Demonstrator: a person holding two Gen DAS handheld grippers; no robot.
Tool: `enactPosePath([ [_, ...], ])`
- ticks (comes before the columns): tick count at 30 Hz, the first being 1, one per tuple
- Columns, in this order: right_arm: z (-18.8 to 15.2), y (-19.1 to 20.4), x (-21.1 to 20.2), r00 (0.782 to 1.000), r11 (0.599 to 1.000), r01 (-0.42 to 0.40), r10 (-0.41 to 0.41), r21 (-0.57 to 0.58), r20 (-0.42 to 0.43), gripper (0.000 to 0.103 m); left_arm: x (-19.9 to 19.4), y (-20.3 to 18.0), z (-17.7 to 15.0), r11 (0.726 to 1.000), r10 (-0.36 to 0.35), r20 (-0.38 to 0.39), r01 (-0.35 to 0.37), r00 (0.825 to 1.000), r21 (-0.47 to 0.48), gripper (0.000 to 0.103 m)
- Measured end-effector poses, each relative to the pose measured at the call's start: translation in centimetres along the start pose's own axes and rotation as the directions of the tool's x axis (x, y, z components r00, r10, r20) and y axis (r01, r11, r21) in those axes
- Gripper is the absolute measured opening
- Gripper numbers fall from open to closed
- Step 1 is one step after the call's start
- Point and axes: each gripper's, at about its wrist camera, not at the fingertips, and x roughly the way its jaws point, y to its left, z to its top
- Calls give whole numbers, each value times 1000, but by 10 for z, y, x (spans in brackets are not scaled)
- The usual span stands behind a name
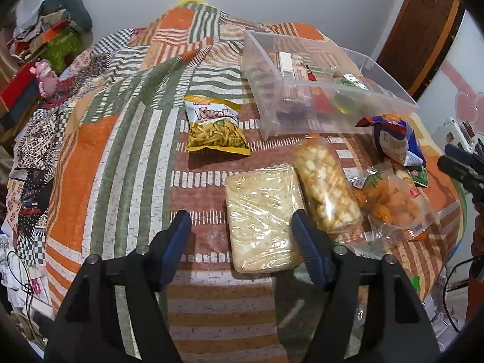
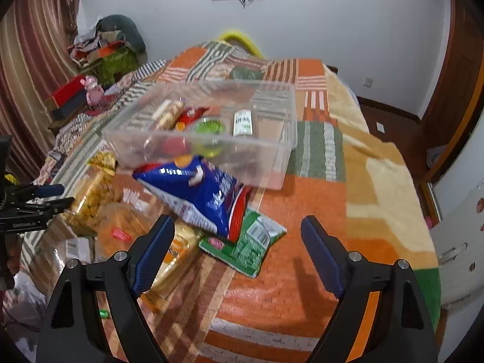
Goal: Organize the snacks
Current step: 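Grasp bread loaf with left tool while right tool grasps blue chip bag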
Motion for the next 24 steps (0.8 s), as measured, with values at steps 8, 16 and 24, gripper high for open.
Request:
enactPosePath([
  [8,-1,5,9,1000,1000,-15,15,4,-17,84,6,-17,1,998,-49,-18,50,999,33,73],
  [16,8,19,25,999,999,-38,37,-19,-34,85,37,-10,0,999,-47,-74,46,996,-12,74],
  [24,19,31,50,995,997,-51,45,-65,-85,86,42,-4,4,998,-52,-22,52,998,-22,69],
])
